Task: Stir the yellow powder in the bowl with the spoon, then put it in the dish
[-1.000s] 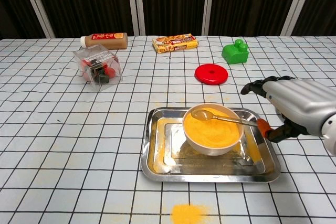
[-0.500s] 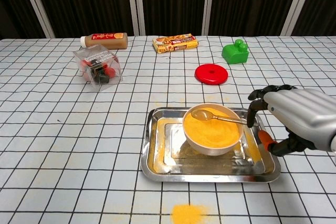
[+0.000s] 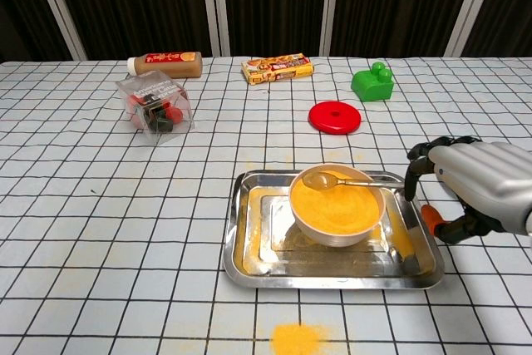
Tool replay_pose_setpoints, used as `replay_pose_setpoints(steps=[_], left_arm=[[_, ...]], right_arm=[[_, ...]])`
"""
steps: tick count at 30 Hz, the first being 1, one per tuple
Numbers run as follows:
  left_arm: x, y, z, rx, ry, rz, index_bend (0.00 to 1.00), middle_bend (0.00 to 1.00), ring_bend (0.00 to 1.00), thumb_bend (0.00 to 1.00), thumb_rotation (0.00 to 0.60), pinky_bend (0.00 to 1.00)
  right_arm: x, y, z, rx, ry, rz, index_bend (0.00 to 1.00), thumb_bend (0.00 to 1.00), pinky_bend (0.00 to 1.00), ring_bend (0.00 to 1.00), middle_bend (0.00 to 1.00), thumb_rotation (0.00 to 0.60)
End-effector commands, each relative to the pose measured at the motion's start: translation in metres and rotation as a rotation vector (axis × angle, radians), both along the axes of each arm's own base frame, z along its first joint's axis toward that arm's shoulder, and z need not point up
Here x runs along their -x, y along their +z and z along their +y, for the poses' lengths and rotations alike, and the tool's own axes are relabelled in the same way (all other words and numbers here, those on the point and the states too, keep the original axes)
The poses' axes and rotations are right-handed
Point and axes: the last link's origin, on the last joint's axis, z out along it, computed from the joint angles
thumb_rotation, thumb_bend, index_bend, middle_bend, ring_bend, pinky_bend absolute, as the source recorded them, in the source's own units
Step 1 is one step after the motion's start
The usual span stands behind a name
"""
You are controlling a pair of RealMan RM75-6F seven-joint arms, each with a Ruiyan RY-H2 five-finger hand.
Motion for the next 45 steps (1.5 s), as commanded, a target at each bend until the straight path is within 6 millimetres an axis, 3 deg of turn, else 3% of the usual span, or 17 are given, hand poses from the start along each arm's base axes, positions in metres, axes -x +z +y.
replay_pose_setpoints(steps=[1,30,45], left_arm=[[0.000,0.000,0.000,0.000,0.000,0.000,0.00,0.00,0.00,0.00,0.600,0.00],[0.001,0.000,0.001,0.001,0.010,0.000,0.00,0.00,0.00,0.00,0.600,0.00],[0.000,0.001,0.000,0.000,0.008,-0.001,0.00,0.00,0.00,0.00,0.600,0.00]], right_arm=[[0.001,0.002,-0.002,0.009,-0.004,-0.002,0.41,0.62,0.00,0.00,0.13,0.600],[0.003,0.003,-0.019,0.044,-0.034,-0.010,0.35,0.62,0.00,0.00,0.13,0.600],[0.004,0.005,-0.007,0.032,-0.020,0.003,0.38,0.62,0.00,0.00,0.13,0.600]])
